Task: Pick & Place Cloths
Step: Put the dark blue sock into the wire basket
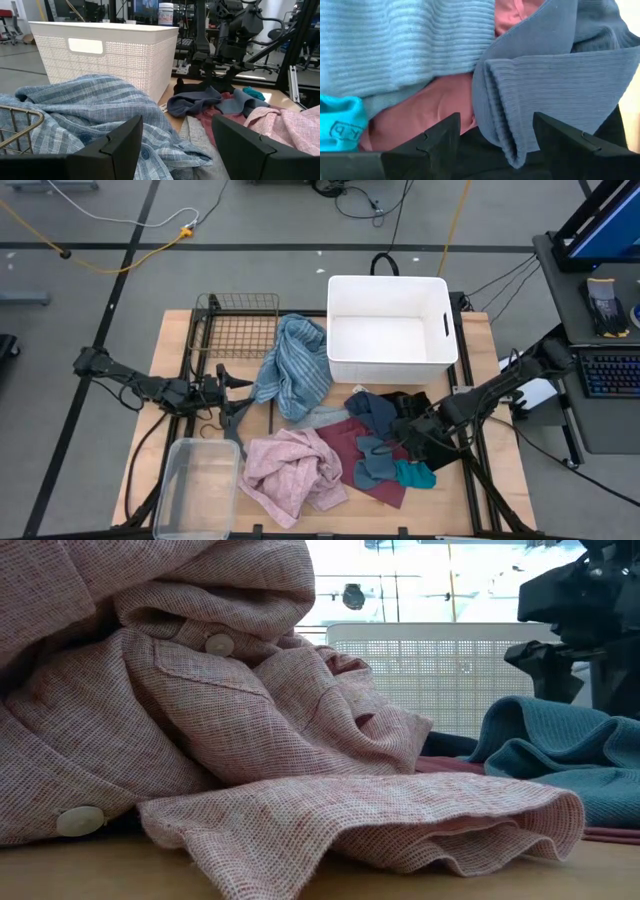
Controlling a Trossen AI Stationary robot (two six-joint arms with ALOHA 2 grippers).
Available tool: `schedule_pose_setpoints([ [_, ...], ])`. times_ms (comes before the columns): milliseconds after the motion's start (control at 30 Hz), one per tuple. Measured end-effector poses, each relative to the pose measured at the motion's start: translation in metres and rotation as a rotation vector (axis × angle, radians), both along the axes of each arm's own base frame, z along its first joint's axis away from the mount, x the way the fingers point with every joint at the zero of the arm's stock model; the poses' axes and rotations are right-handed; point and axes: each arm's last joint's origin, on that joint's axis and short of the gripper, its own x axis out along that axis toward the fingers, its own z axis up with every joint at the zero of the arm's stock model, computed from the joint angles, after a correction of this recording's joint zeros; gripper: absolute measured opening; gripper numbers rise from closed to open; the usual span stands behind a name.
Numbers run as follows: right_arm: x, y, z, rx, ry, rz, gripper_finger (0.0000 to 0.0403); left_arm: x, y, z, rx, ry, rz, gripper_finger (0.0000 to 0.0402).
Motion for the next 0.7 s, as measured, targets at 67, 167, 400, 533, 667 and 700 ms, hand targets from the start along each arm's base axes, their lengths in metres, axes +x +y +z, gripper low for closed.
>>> schedule_pose_setpoints([
  [67, 0.0, 0.0, 0.0, 0.007, 0.0, -0.015, 0.0242, 0.0, 0.0, 0.0, 0.0, 0.0, 0.0, 0.0244],
  [167, 0.0, 0.0, 0.0, 0.01, 0.0, -0.02, 0.0242, 0.0, 0.0, 0.0, 0.0, 0.0, 0.0, 0.0244],
  [400, 0.0, 0.0, 0.0, 0.009, -0.001, -0.021, 0.0242, 0.0, 0.0, 0.0, 0.0, 0.0, 0.0, 0.0244],
  [533, 0.0001, -0.0001, 0.0, 0.021, -0.002, -0.049, 0.0242, 0.0, 0.0, 0.0, 0.0, 0.0, 0.0, 0.0244],
  [667, 0.0003, -0.0006, 0.0002, 0.0, -0.012, -0.051, 0.0244, 0.0, 0.0, 0.0, 0.0, 0.0, 0.0, 0.0244],
  [700, 0.0005, -0.0013, 0.0003, -0.025, -0.021, -0.048, 0.0244, 0.0, 0.0, 0.0001, 0.0, 0.0, 0.0, 0.0244],
])
